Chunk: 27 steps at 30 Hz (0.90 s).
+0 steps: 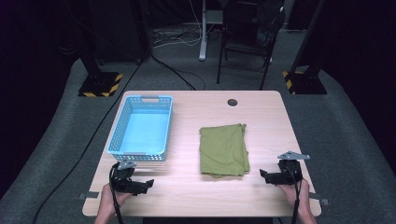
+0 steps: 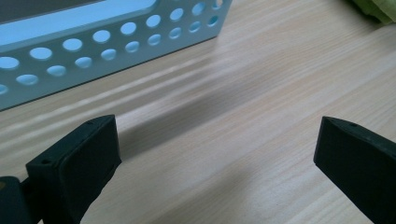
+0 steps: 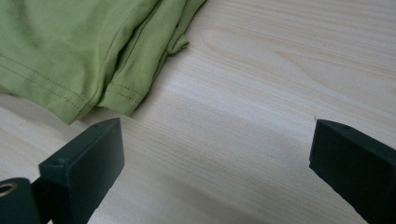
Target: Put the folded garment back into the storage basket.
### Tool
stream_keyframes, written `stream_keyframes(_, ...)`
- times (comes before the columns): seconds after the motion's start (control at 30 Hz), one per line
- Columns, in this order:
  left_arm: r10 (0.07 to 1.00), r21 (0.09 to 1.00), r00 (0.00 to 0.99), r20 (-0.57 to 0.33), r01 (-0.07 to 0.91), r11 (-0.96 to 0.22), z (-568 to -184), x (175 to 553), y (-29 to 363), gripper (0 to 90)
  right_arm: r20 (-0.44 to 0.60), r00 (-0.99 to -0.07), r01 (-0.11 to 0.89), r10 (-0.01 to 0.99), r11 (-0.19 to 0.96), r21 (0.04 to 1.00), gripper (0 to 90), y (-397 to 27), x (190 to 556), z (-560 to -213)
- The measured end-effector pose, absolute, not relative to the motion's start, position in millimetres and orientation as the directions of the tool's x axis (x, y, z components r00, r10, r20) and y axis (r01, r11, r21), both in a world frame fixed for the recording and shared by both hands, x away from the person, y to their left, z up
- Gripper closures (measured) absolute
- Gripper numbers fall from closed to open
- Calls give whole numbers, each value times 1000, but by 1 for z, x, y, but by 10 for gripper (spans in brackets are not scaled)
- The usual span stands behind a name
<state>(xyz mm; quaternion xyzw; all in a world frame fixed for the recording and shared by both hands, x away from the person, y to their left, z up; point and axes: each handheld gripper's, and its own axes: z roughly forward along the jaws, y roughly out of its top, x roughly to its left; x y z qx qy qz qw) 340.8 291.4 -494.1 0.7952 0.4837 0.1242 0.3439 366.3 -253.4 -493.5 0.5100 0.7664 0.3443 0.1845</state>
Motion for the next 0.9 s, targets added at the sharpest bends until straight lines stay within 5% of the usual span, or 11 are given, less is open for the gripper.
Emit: stream_keyframes(0.9,827,725,549,-118,617,-306,-466,345,263,0,85,-453,623,887,247,743,15,-239,368,-481)
